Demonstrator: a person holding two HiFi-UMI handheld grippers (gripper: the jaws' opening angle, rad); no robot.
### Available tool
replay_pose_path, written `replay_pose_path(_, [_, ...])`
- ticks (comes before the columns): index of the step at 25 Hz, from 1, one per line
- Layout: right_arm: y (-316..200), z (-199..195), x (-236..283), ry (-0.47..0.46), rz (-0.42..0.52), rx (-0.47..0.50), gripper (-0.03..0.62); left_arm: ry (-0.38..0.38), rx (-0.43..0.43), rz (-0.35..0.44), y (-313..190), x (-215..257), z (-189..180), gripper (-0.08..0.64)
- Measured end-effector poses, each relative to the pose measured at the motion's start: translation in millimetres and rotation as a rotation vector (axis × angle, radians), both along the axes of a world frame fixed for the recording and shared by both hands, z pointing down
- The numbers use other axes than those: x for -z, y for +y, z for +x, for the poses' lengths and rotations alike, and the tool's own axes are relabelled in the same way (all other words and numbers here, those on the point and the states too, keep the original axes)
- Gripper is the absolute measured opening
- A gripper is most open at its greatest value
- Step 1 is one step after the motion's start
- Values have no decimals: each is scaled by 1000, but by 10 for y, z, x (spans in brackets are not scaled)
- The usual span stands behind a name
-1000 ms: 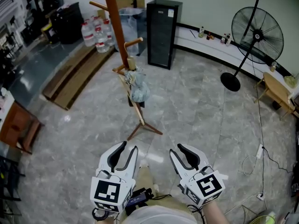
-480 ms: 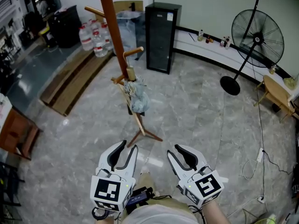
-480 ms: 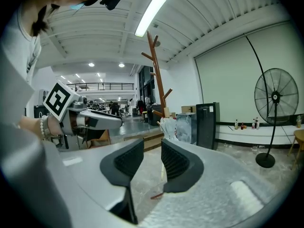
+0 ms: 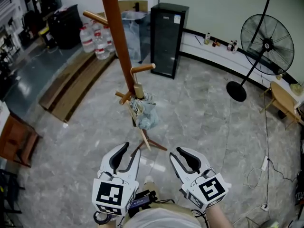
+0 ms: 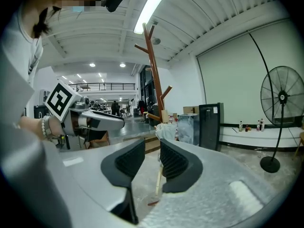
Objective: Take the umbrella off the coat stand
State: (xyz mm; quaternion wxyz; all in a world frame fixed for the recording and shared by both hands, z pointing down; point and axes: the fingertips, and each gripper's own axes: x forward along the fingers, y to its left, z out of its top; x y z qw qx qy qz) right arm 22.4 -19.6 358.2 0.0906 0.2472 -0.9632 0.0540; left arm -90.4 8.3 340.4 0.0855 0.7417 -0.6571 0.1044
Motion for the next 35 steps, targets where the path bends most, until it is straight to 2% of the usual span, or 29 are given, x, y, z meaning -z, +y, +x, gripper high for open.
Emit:
replay_pose_path(17, [-714,-609,117,15,3,-8,109,-13,-28,32,-796,245,-533,123])
replay_pose_path(24, [-908,-787,164,-5,-3,-6,109,-4,-49,14,-922,273,-628,123])
replay_pose_path(35, [-1233,-911,326,-48,16,19,109,-11,-16,27,-1033,362,-743,123])
